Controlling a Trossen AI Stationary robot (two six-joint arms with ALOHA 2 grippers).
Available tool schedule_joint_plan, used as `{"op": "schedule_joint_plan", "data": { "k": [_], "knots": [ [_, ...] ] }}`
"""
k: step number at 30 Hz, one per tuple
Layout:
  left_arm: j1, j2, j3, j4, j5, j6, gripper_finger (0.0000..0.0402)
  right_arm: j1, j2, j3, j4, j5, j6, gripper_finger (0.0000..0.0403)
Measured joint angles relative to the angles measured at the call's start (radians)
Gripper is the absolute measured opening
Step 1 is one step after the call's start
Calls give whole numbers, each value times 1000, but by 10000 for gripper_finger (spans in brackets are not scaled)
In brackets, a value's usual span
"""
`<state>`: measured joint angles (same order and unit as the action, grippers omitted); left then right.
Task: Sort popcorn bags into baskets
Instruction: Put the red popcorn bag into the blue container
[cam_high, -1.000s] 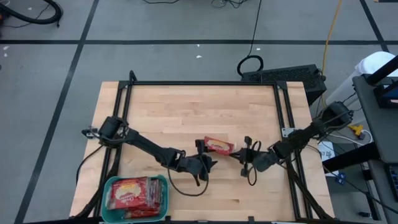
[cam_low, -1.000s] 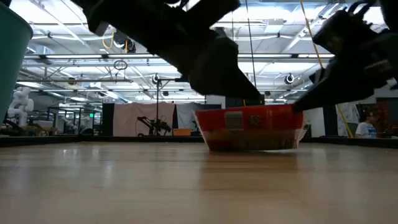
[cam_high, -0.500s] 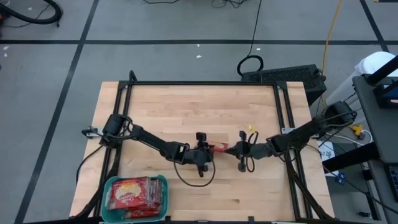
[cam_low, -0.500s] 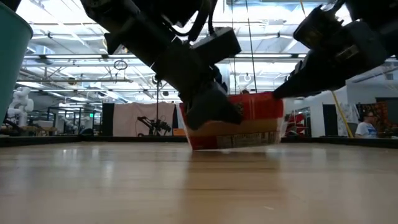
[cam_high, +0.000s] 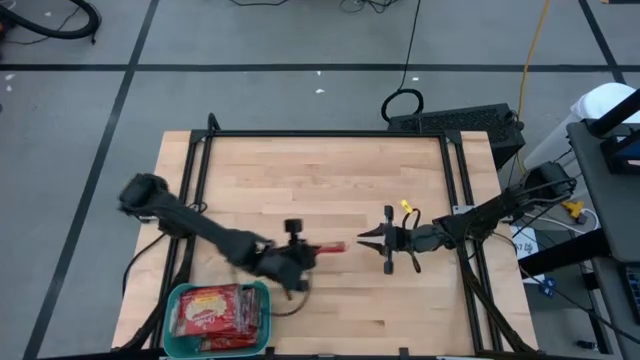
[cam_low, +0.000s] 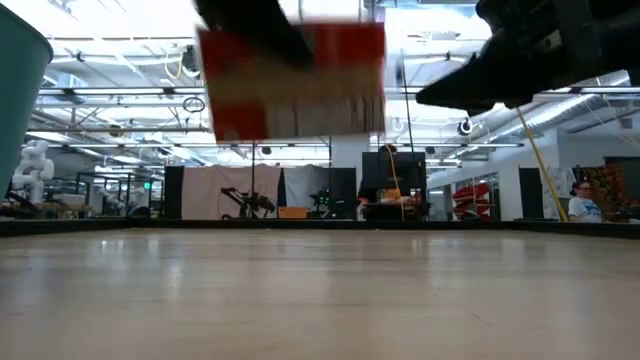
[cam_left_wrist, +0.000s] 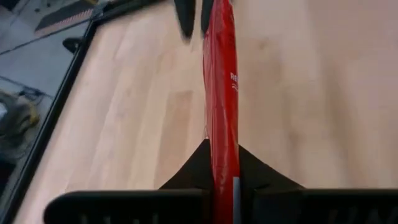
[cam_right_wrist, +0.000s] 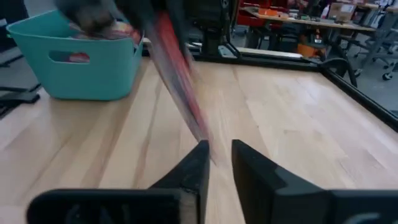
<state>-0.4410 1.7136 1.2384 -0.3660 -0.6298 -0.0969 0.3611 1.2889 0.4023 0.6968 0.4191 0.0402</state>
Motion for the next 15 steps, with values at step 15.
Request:
{"op": "schedule_joint_plan", "data": {
  "k": [15],
  "knots": [
    [-415,-315,1,-243,-158,-337,21,6,35,-2,19,-31,38,120]
  ]
}}
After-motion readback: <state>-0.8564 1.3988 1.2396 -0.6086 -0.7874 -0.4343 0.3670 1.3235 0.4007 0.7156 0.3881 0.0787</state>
